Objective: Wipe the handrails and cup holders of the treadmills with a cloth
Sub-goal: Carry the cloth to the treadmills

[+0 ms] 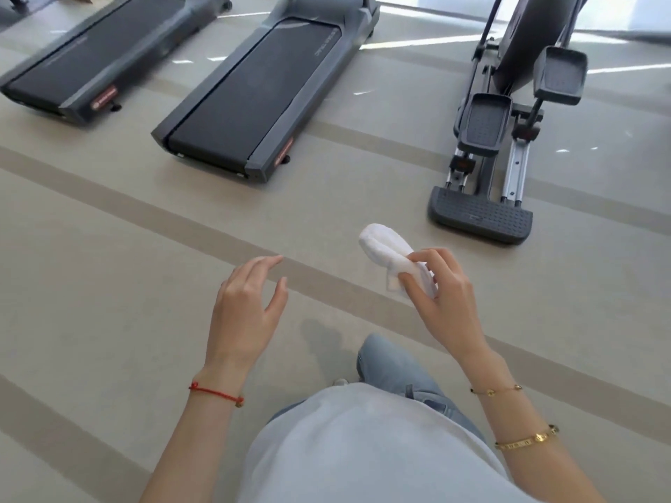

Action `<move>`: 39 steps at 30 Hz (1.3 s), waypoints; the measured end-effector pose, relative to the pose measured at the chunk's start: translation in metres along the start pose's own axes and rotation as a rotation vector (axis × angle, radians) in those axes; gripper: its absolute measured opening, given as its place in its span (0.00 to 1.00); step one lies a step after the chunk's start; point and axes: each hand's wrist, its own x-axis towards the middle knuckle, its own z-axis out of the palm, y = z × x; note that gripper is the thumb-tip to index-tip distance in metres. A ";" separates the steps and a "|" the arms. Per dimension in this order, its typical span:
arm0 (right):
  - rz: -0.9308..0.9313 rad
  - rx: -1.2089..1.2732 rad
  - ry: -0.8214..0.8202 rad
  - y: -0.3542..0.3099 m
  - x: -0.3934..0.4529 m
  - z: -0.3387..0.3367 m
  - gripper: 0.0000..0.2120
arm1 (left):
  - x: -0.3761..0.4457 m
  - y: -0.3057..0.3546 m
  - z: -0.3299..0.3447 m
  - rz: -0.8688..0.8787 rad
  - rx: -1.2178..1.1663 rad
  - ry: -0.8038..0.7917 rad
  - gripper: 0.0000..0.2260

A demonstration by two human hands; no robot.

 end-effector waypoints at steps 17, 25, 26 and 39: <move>-0.019 -0.030 0.019 0.124 0.402 0.037 0.07 | 0.413 0.015 0.092 0.048 -0.021 -0.003 0.14; 0.013 -0.022 0.029 0.182 0.551 0.048 0.07 | 0.574 0.025 0.139 0.066 -0.044 -0.045 0.14; 0.025 -0.025 0.033 0.191 0.567 0.051 0.07 | 0.595 0.024 0.147 0.069 -0.049 -0.052 0.15; 0.057 -0.055 0.086 0.288 0.846 0.070 0.07 | 0.904 0.044 0.224 0.123 -0.086 -0.041 0.14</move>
